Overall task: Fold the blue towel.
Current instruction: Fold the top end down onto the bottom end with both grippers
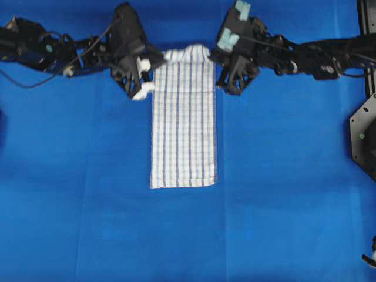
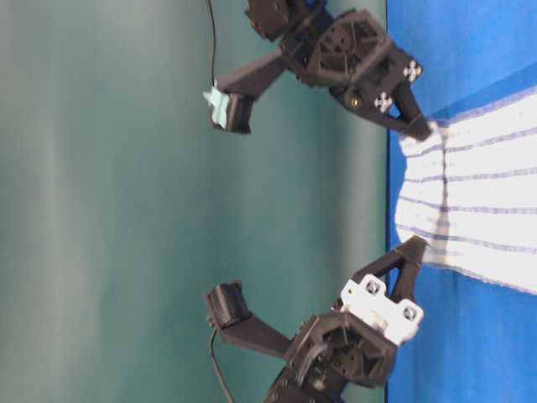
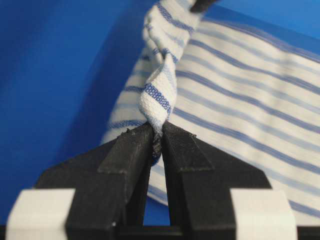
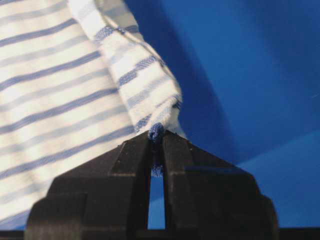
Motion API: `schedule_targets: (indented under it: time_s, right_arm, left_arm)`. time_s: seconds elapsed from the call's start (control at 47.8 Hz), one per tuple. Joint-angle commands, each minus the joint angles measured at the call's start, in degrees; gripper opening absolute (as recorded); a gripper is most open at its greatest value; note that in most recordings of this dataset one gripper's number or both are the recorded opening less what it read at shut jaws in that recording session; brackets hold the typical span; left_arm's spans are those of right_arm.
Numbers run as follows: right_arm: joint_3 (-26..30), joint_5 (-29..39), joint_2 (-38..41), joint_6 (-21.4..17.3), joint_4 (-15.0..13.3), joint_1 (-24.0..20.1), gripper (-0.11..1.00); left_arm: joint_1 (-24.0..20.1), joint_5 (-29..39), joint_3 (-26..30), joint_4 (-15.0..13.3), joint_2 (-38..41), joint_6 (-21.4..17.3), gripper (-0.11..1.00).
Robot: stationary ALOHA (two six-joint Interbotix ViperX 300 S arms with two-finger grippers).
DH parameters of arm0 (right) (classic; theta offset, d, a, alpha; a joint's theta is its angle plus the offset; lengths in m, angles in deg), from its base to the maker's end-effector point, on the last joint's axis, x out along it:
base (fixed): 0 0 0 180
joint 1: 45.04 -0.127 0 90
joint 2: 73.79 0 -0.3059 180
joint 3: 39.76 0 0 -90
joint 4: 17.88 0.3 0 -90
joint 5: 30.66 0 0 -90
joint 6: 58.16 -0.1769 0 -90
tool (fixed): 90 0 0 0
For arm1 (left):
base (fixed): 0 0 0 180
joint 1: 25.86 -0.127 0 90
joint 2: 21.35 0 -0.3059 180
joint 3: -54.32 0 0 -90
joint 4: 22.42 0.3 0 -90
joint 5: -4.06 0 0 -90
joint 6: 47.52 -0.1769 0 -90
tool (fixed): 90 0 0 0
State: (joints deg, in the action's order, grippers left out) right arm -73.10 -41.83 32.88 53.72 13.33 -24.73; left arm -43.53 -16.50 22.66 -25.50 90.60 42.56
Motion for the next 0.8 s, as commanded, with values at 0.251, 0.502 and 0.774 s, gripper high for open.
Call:
schedule_targets:
  time_s: [0.251, 0.502, 0.774]
  right_arm:
    - [-6.1, -2.4, -7.3, -0.1, 7.1, -10.9, 0.06]
    - [-6.9, -3.1, -8.4, -0.1, 10.8, -18.3, 0.05]
    - [-6.8, -3.1, -8.4, -0.1, 14.5, -23.5, 0.06]
  left_arm:
    - [10.3, -0.3, -3.4, -0.1, -4.4, 6.1, 0.05]
    - [17.8, -0.3, -4.9, -0.2, -6.8, 9.8, 0.05]
    - [24.8, -0.3, -4.7, -0.1, -7.7, 11.0, 0.05]
